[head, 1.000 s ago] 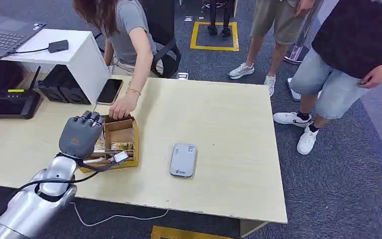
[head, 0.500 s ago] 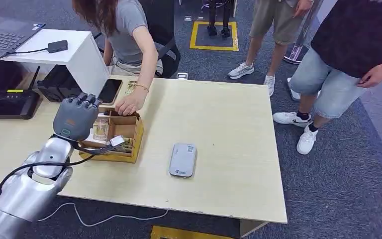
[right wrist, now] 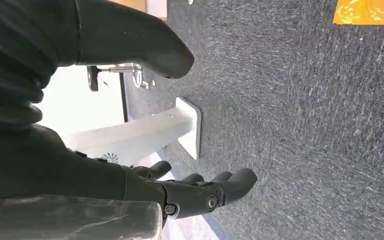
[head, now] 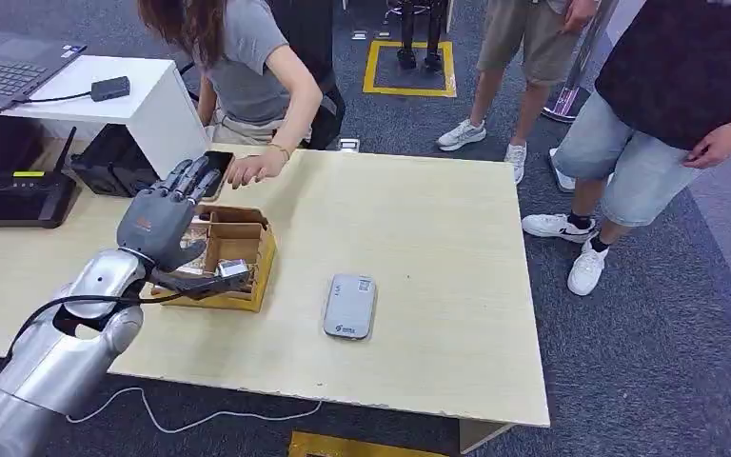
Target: Pass the card to the sensor for recognition and then transmit it.
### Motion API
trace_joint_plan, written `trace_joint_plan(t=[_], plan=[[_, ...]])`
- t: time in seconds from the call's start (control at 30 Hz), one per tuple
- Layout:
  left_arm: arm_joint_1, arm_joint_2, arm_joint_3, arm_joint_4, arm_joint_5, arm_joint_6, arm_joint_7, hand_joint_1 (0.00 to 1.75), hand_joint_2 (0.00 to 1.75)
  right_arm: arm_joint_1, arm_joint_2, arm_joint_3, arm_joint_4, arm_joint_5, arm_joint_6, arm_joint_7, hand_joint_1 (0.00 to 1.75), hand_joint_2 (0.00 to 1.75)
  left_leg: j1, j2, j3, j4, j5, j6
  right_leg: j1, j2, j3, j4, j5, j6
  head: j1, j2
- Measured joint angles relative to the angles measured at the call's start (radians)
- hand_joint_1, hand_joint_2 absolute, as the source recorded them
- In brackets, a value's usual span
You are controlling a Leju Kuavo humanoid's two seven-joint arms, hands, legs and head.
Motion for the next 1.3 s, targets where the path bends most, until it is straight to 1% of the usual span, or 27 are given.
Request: trace_joint_plan(t=[0.27, 0.37, 0.47, 0.6, 0.7, 0.77, 0.83, 0.93, 0.97, 1.13, 1.3], plan=[[-0.009, 0.0, -0.002, 0.0, 0.015, -0.007, 0.0, 0.0, 1.75, 0.0, 0.0, 0.0, 0.0, 0.0, -0.002, 0.0, 0.0, 1.75, 0.0, 0.0, 0.0, 0.0, 0.0, 0.0, 0.0, 0.0, 0.0, 0.0, 0.0, 0.0, 0.0, 0.0], [-0.019, 0.001, -0.009, 0.0, 0.063, -0.051, -0.008, 0.0, 1.75, 0.0, 0.0, 0.0, 0.0, -0.001, -0.003, -0.001, 0.0, 1.75, 0.0, 0.0, 0.0, 0.0, 0.0, 0.0, 0.0, 0.0, 0.0, 0.0, 0.0, 0.0, 0.0, 0.0], [-0.039, 0.005, -0.021, 0.005, 0.133, -0.115, -0.036, 0.0, 1.75, 0.0, 0.0, 0.0, 0.0, -0.002, -0.005, -0.002, 0.0, 1.75, 0.0, 0.0, 0.0, 0.0, 0.0, 0.0, 0.0, 0.0, 0.0, 0.0, 0.0, 0.0, 0.0, 0.0], [-0.086, 0.032, -0.063, 0.018, 0.255, -0.207, -0.048, 0.0, 1.75, 0.0, -0.001, 0.0, 0.0, -0.006, -0.005, -0.002, 0.0, 1.75, 0.0, 0.0, 0.0, 0.0, 0.0, 0.0, 0.0, 0.001, 0.0, 0.0, 0.0, 0.0, 0.0, 0.0], [-0.119, 0.056, -0.091, 0.025, 0.359, -0.29, -0.066, 0.0, 1.75, 0.0, -0.002, 0.0, 0.0, -0.007, -0.006, -0.001, 0.0, 1.75, 0.0, 0.0, 0.0, 0.0, 0.0, 0.0, 0.0, 0.001, 0.0, 0.0, 0.0, 0.0, 0.0, 0.0], [-0.142, 0.081, -0.113, 0.025, 0.446, -0.337, -0.072, 0.0, 1.75, 0.0, -0.003, 0.0, 0.0, -0.008, -0.006, 0.0, 0.0, 1.75, 0.0, 0.0, 0.0, 0.0, 0.0, 0.0, 0.0, 0.001, 0.0, 0.0, 0.0, 0.0, 0.0, 0.0], [-0.17, 0.109, -0.144, 0.024, 0.531, -0.37, -0.07, 0.0, 1.75, 0.0, -0.005, 0.0, 0.0, -0.008, -0.006, 0.0, 0.0, 1.75, 0.0, 0.0, 0.0, 0.0, 0.0, 0.0, 0.0, 0.001, 0.0, 0.0, 0.0, 0.0, 0.0, 0.0], [-0.208, 0.147, -0.184, 0.01, 0.631, -0.399, -0.059, 0.0, 1.75, 0.0, -0.009, 0.0, 0.0, -0.008, -0.006, 0.0, 0.0, 1.75, 0.0, 0.0, 0.0, 0.0, 0.0, 0.0, 0.0, 0.001, 0.0, 0.0, 0.0, 0.0, 0.0, 0.0], [-0.219, 0.155, -0.192, 0.008, 0.647, -0.402, -0.055, 0.0, 1.75, 0.0, -0.01, 0.0, 0.0, -0.008, -0.006, 0.0, 0.0, 1.75, 0.0, 0.0, 0.0, 0.0, 0.0, 0.0, 0.0, 0.001, 0.0, 0.0, 0.0, 0.0, 0.0, 0.0], [-0.258, 0.184, -0.23, 0.0, 0.68, -0.407, -0.038, 0.0, 1.75, -0.001, -0.011, 0.0, 0.0, -0.009, -0.006, -0.001, 0.0, 1.75, 0.0, 0.0, 0.0, 0.0, 0.0, 0.0, 0.0, 0.001, 0.0, 0.0, 0.0, 0.0, 0.0, 0.0], [-0.298, 0.216, -0.277, 0.0, 0.753, -0.423, -0.018, 0.0, 1.75, -0.001, -0.016, 0.0, 0.0, -0.009, -0.006, -0.007, 0.0, 1.75, 0.0, 0.0, 0.0, 0.0, 0.0, 0.0, 0.0, 0.0, 0.0, 0.0, 0.0, 0.0, 0.0, 0.0]])
